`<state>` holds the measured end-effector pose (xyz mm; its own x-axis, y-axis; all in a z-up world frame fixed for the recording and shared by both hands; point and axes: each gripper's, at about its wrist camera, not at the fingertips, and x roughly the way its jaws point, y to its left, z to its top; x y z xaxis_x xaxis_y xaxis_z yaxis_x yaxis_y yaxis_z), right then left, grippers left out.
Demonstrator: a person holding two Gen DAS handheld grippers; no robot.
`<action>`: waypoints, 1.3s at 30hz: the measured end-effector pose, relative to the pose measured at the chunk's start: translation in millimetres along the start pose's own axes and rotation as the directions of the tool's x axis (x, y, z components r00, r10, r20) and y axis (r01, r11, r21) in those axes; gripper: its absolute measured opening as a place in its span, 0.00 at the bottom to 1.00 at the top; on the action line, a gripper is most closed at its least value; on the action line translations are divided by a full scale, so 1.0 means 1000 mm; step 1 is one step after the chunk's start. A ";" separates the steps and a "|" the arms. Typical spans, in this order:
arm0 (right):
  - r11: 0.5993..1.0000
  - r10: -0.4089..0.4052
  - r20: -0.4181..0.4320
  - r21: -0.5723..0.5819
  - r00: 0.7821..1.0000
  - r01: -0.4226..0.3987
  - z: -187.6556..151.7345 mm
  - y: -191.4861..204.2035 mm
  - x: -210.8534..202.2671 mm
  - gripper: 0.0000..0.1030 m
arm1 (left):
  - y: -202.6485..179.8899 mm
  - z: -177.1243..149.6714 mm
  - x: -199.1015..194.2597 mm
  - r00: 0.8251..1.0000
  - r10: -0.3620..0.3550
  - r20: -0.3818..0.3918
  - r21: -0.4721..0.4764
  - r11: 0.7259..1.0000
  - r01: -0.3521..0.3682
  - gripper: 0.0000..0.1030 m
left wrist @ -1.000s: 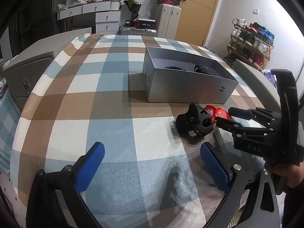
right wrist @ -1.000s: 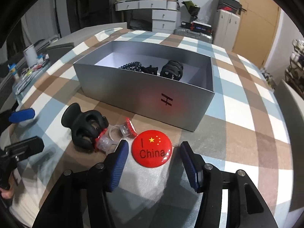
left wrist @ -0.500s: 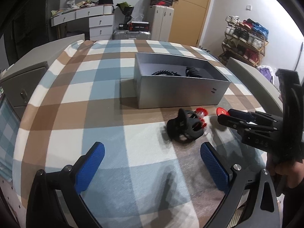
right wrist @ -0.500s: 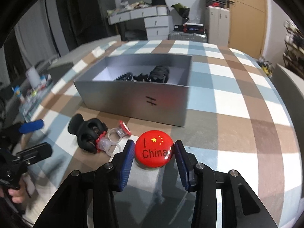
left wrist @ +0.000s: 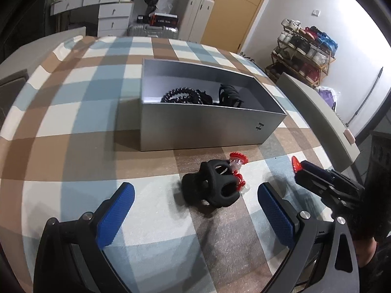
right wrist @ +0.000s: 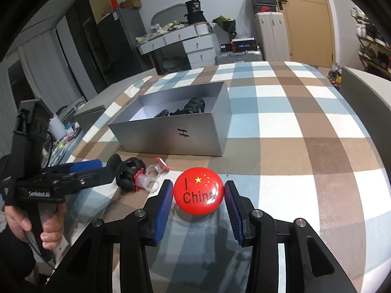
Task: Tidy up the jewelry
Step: 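Close the left gripper on the black claw clip while the right holds the badge, then carry the badge and claw clip over the silver box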
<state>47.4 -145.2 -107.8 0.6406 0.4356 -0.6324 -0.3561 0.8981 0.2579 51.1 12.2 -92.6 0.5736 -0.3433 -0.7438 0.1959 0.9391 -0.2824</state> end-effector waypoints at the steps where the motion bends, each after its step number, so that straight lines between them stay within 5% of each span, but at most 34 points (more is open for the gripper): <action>1: 1.000 0.002 0.003 0.002 1.000 -0.002 -0.001 -0.001 -0.002 0.41 | 0.000 0.000 0.001 1.000 -0.006 0.000 -0.002 1.000 0.006 0.95; 7: 1.000 0.011 0.014 0.005 1.000 -0.011 -0.004 -0.006 -0.006 0.41 | -0.003 0.003 0.001 0.999 -0.049 0.005 -0.008 0.999 0.049 0.91; 17: 1.000 0.017 0.028 0.021 0.999 -0.018 -0.005 -0.013 -0.011 0.41 | -0.005 0.002 0.009 0.994 -0.107 -0.031 -0.006 0.994 0.107 0.50; 23: 0.999 0.018 0.031 0.029 0.999 -0.019 -0.006 -0.015 -0.012 0.41 | 0.013 -0.002 0.008 0.974 -0.227 -0.002 -0.111 0.968 0.225 0.40; 39: 1.000 0.015 0.037 0.015 0.999 -0.015 0.000 -0.003 -0.017 0.41 | 0.003 -0.008 -0.018 0.986 -0.149 0.072 -0.033 0.988 0.152 0.37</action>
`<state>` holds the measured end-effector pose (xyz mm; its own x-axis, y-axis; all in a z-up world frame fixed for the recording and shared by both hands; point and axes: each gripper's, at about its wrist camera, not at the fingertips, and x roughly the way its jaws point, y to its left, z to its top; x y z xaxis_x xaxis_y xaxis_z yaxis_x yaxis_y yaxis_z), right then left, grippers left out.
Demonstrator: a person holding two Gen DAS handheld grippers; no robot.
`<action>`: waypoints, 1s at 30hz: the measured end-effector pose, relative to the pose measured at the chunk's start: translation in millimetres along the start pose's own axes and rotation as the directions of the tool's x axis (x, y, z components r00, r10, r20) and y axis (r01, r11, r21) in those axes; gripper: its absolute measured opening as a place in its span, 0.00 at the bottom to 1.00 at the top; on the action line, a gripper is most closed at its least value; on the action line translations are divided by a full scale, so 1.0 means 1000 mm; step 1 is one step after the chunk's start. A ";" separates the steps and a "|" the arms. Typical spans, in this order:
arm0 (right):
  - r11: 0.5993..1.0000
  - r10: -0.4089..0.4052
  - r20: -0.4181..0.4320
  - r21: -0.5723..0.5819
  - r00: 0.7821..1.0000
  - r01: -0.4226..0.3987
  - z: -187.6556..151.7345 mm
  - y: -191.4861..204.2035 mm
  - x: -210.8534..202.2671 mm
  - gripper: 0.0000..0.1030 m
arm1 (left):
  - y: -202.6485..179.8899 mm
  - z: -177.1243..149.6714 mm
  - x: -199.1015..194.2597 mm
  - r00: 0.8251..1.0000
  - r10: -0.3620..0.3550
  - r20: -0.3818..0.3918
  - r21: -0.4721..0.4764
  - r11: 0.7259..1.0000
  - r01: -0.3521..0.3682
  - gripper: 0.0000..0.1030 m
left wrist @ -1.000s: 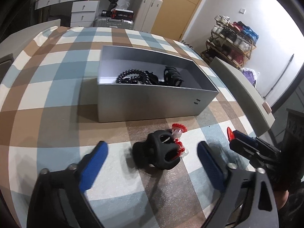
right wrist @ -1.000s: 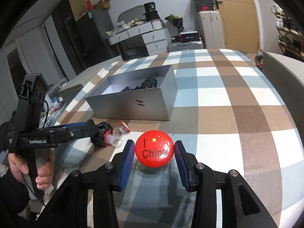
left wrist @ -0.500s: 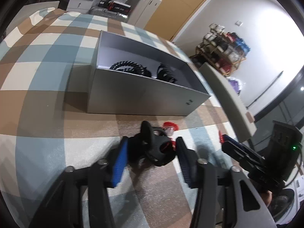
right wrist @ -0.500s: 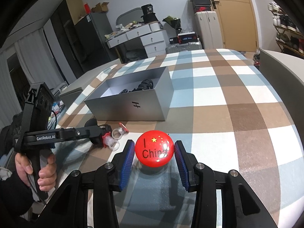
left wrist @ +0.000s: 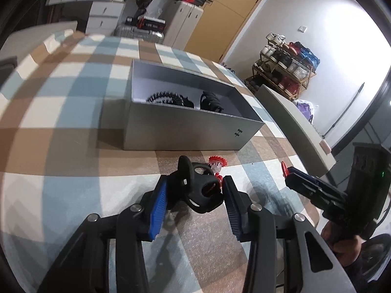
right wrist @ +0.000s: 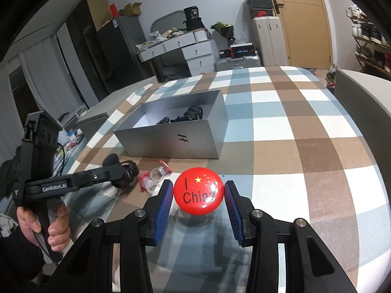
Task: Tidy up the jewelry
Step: 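Carry the badge and claw clip over the silver box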
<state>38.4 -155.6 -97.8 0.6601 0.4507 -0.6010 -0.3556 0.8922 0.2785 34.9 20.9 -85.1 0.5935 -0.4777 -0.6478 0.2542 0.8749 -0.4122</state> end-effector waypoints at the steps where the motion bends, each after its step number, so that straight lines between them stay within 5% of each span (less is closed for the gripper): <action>1: 1.000 0.002 0.003 -0.003 1.000 -0.002 0.001 0.001 -0.001 0.41 | -0.002 0.000 -0.004 1.000 0.013 0.010 0.014 1.000 -0.013 0.37; 4: 1.000 0.014 0.015 -0.012 1.000 -0.013 0.005 0.007 -0.004 0.41 | -0.010 0.001 -0.012 0.998 0.058 0.024 0.049 0.997 -0.060 0.37; 30: 0.987 0.141 0.109 -0.090 0.984 -0.131 0.070 0.053 -0.007 0.41 | -0.017 0.051 -0.038 0.983 0.062 0.172 0.109 0.991 -0.082 0.37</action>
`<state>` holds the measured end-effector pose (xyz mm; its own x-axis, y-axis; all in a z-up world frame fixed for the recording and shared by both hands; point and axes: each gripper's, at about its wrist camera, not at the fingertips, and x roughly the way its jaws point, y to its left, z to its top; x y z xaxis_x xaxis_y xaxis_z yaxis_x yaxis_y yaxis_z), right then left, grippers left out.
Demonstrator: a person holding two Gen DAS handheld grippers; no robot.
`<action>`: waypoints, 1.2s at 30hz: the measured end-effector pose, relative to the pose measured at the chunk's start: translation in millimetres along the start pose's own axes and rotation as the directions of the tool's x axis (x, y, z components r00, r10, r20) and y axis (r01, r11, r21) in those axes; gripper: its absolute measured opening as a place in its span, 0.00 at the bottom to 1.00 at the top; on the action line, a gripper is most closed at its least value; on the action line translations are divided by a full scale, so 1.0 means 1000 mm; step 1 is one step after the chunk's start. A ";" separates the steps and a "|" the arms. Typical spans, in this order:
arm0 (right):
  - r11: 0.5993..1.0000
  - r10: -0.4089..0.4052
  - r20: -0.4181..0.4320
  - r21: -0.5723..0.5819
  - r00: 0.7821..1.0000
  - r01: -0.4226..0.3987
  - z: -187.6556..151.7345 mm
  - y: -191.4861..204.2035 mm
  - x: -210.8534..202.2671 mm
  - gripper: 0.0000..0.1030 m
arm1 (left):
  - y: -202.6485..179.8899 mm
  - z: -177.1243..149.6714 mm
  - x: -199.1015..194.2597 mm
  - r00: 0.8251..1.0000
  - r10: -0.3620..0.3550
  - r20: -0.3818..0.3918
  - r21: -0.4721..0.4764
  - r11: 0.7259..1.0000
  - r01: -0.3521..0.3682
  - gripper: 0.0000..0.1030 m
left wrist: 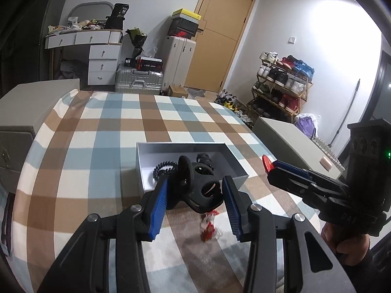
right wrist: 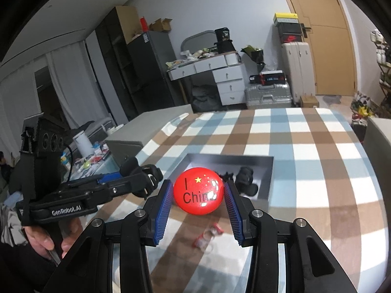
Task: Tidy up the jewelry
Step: 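Carry the badge and claw clip over the silver box, then open both grippers to drop the badge and claw clip into the box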
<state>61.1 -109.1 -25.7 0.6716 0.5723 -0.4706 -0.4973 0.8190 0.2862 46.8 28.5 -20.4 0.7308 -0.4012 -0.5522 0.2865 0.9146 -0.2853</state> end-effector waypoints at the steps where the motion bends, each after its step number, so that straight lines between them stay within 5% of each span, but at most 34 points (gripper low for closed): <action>1: 1.000 0.005 0.003 0.006 1.000 -0.006 0.003 -0.001 0.001 0.41 | 0.001 0.002 0.002 1.000 0.000 -0.001 0.002 1.000 0.000 0.37; 19: 0.998 0.056 -0.001 0.025 0.998 -0.056 0.037 -0.029 0.052 0.41 | 0.013 0.029 0.053 0.998 -0.019 -0.054 -0.003 1.000 0.019 0.37; 36: 0.995 0.071 -0.085 0.077 0.994 -0.065 0.031 -0.059 0.104 0.41 | 0.016 0.029 0.082 0.993 -0.039 -0.112 0.018 0.999 0.041 0.37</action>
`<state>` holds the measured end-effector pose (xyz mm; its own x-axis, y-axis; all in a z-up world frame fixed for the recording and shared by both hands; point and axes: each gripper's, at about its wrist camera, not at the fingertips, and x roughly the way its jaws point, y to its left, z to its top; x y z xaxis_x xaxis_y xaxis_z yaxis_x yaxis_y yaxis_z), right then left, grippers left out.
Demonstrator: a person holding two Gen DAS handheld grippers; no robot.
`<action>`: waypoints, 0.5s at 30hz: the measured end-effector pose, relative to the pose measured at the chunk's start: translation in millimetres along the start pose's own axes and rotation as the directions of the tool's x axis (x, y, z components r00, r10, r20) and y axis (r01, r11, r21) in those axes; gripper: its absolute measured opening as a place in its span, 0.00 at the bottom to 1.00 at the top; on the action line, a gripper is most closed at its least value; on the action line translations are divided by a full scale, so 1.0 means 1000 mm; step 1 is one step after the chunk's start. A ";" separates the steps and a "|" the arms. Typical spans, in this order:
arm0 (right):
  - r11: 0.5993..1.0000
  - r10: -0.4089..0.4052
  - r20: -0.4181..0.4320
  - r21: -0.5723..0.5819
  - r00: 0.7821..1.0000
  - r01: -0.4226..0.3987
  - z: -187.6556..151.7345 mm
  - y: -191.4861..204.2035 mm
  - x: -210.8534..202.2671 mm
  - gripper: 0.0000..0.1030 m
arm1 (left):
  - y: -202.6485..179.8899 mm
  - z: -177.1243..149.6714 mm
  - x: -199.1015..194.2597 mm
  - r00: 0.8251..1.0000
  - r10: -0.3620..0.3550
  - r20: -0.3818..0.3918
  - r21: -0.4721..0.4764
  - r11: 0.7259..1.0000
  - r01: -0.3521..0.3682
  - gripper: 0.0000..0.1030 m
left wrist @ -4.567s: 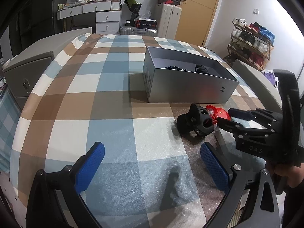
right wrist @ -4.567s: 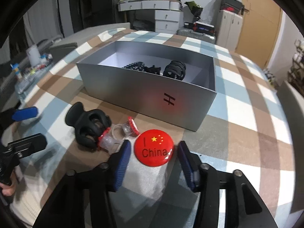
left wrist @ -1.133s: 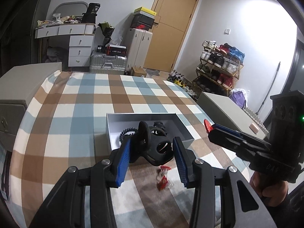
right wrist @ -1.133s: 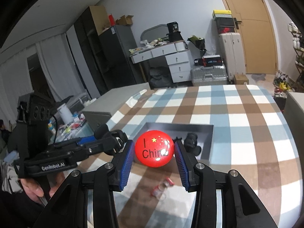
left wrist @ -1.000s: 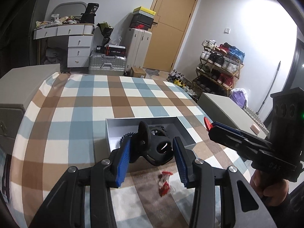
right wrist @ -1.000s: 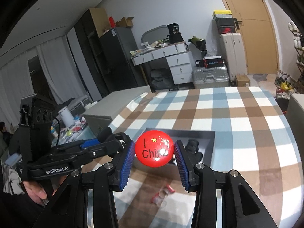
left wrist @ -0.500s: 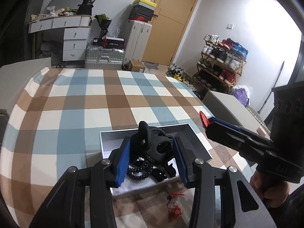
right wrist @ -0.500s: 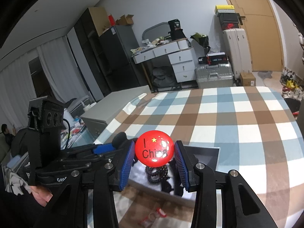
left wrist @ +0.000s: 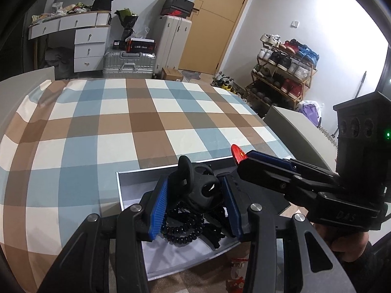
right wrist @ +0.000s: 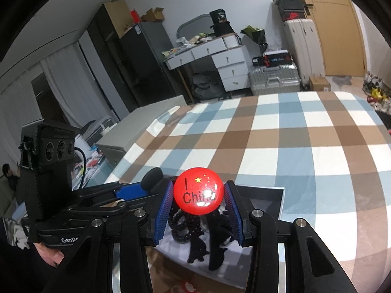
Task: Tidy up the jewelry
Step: 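Open both grippers to drop the badge and claw clip into the box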
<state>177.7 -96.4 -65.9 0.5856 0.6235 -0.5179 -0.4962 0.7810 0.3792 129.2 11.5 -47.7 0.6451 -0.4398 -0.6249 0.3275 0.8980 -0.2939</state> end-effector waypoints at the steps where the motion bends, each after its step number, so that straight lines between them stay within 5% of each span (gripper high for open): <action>1: 1.000 0.001 -0.003 0.002 1.000 -0.001 0.000 -0.001 0.001 0.41 | -0.001 0.000 -0.001 1.000 0.004 0.007 0.006 1.000 -0.004 0.37; 15: 0.999 0.012 -0.023 0.044 1.000 -0.011 -0.004 -0.011 0.009 0.42 | 0.003 0.001 0.009 0.999 -0.027 -0.024 0.011 1.000 0.027 0.38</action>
<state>185.4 -99.3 -77.8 0.5647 0.6320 -0.5307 -0.4737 0.7748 0.4187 136.3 9.9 -53.7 0.6190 -0.4631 -0.6343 0.3521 0.8856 -0.3029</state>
